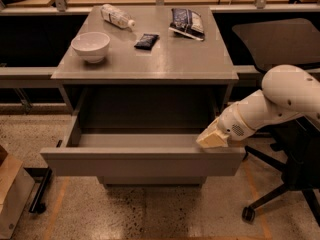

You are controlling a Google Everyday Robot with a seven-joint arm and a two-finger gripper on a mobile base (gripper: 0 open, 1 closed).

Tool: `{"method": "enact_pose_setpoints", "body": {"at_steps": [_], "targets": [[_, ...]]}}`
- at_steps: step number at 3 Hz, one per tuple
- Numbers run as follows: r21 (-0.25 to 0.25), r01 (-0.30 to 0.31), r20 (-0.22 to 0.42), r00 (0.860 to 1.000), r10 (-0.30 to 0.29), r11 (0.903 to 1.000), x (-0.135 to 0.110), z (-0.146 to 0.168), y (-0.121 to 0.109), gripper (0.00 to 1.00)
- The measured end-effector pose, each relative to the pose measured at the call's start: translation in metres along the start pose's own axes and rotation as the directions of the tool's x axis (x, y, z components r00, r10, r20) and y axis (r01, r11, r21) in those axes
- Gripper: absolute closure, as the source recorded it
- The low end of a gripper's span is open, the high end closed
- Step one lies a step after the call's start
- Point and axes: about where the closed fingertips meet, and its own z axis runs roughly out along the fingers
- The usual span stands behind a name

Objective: Open top drawer

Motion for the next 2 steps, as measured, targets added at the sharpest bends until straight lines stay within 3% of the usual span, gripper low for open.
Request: {"method": "enact_pose_setpoints", "body": {"at_steps": [1,2], "targets": [[-0.003,0.008,-0.007,1.000,-0.008,1.0000,-0.0020,-0.0023,0.0045,0.91],[-0.027,0.016,-0.013,1.000,-0.017,0.9995,-0.0055,0.0053,0.0054,0.68]]}}
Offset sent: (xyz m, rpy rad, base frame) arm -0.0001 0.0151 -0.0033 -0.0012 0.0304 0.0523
